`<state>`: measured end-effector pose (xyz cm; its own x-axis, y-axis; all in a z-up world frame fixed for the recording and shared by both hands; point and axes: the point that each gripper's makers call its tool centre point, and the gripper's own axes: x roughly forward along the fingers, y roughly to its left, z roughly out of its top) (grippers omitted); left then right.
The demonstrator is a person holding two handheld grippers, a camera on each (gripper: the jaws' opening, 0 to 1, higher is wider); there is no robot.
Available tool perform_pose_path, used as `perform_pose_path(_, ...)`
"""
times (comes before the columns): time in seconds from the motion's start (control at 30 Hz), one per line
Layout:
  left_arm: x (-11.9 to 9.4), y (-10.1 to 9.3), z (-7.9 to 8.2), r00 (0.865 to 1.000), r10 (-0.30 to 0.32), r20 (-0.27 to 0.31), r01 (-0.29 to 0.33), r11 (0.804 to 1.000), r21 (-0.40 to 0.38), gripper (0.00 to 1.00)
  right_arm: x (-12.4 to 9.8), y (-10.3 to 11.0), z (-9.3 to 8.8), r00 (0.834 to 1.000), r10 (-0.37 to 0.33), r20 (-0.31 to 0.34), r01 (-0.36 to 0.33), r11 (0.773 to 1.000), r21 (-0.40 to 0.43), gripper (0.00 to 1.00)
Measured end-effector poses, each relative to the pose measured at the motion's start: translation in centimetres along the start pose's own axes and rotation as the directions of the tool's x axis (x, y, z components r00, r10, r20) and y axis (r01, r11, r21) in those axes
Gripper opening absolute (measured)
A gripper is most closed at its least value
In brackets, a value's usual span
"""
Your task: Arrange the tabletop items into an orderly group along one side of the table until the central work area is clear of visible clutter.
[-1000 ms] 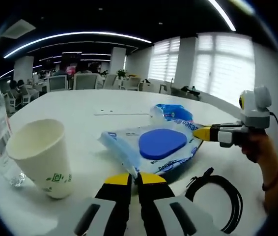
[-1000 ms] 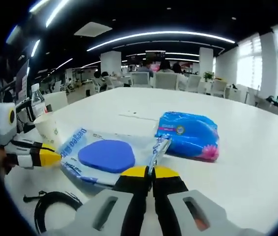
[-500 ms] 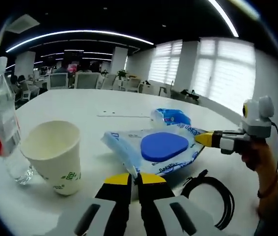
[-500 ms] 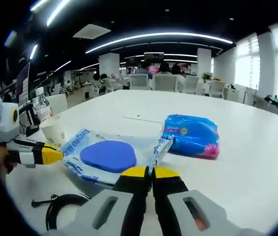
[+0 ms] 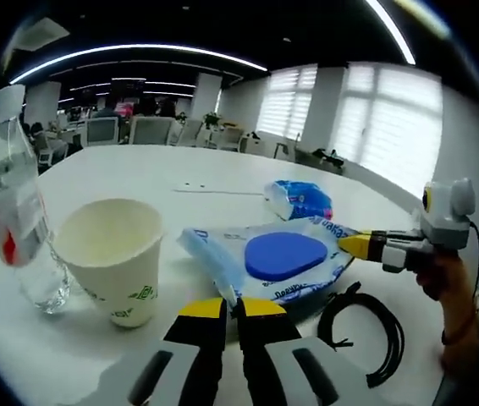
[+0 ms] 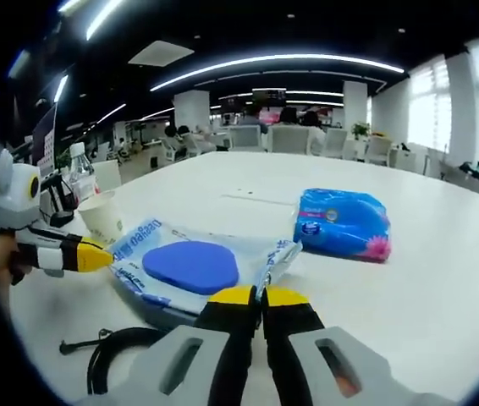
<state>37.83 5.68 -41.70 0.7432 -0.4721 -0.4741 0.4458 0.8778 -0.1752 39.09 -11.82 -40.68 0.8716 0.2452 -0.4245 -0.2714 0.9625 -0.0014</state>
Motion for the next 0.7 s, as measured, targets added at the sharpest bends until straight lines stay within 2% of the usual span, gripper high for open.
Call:
perform_pose_path(0.1,0.1,0.1,-0.2,1.0,-0.005,-0.011,0.005,1.0,0.009,0.04,0.0,0.0,-0.1,1.0,-0.006,-0.004,0.006,1.0,-0.011,0.01)
perform_pose_path(0.3,0.1,0.2,-0.4,0.999,-0.031,-0.012,0.03,0.999,-0.045,0.04,0.3,0.0,-0.2,1.0,-0.003,-0.001,0.003,1.0,-0.018,0.01)
perform_pose_path(0.47,0.2,0.3,-0.3,0.999,-0.03,-0.013,0.03,0.998,-0.047,0.04,0.5,0.0,-0.6,1.0,-0.004,-0.009,0.004,1.0,-0.027,0.01)
perform_pose_path(0.7,0.3,0.0,-1.4,0.998,-0.028,-0.064,0.028,1.0,-0.002,0.04,0.6,0.0,-1.7,0.999,0.003,-0.043,-0.004,1.0,-0.026,0.01)
